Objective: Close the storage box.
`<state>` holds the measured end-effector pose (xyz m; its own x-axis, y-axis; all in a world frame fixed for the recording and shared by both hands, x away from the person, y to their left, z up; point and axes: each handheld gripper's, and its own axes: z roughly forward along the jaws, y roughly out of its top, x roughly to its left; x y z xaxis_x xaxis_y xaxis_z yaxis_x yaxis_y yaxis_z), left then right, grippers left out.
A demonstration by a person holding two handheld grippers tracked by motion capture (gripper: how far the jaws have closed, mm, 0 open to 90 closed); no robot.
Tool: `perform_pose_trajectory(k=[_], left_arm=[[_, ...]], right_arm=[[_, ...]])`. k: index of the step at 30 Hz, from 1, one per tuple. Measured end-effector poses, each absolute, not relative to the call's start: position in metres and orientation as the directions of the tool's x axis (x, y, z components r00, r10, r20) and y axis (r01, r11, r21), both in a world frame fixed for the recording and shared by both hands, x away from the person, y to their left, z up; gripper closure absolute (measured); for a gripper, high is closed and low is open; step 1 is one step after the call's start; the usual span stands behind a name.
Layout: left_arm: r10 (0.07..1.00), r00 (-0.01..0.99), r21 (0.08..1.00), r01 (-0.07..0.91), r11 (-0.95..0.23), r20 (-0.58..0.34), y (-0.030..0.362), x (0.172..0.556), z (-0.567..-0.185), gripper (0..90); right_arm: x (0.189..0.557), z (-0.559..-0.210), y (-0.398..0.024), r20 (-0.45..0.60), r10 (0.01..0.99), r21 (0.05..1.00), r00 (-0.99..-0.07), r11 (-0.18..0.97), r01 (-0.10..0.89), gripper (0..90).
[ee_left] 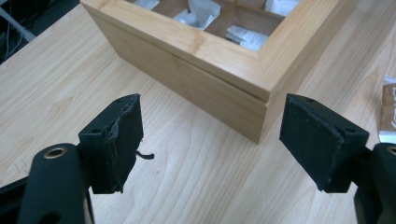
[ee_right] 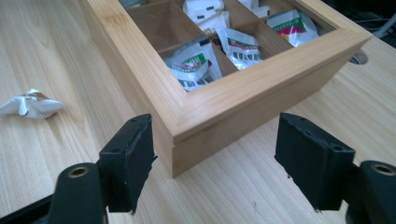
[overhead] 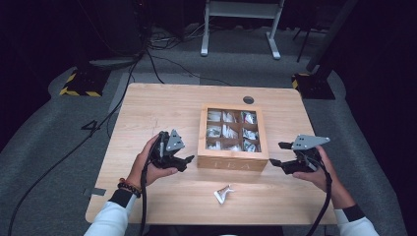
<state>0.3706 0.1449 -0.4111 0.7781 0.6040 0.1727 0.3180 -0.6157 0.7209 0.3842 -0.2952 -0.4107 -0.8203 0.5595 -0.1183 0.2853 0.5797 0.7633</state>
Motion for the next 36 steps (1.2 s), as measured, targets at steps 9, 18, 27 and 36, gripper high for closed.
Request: perform_pose_trajectory(k=[9,18,27,36], left_arm=[[0.616,0.758,0.685,0.333,-0.648,0.214,0.160,0.359,-0.422,19.4],[0.632,0.738,0.671,0.346,-0.655,0.237,0.174,0.348,-0.434,18.5],[0.654,0.714,0.658,0.370,-0.656,0.250,0.189,0.342,-0.445,18.9],[0.665,0.704,0.650,0.387,-0.655,0.251,0.201,0.335,-0.456,20.1]], right_arm=[[0.379,-0.421,-0.315,-0.139,0.606,0.748,-0.784,0.583,0.318,26.2],[0.371,-0.429,-0.336,-0.134,0.644,0.749,-0.753,0.563,0.349,26.6],[0.361,-0.444,-0.349,-0.146,0.668,0.723,-0.730,0.576,0.382,26.8],[0.349,-0.458,-0.361,-0.117,0.697,0.725,-0.708,0.547,0.418,27.0]])
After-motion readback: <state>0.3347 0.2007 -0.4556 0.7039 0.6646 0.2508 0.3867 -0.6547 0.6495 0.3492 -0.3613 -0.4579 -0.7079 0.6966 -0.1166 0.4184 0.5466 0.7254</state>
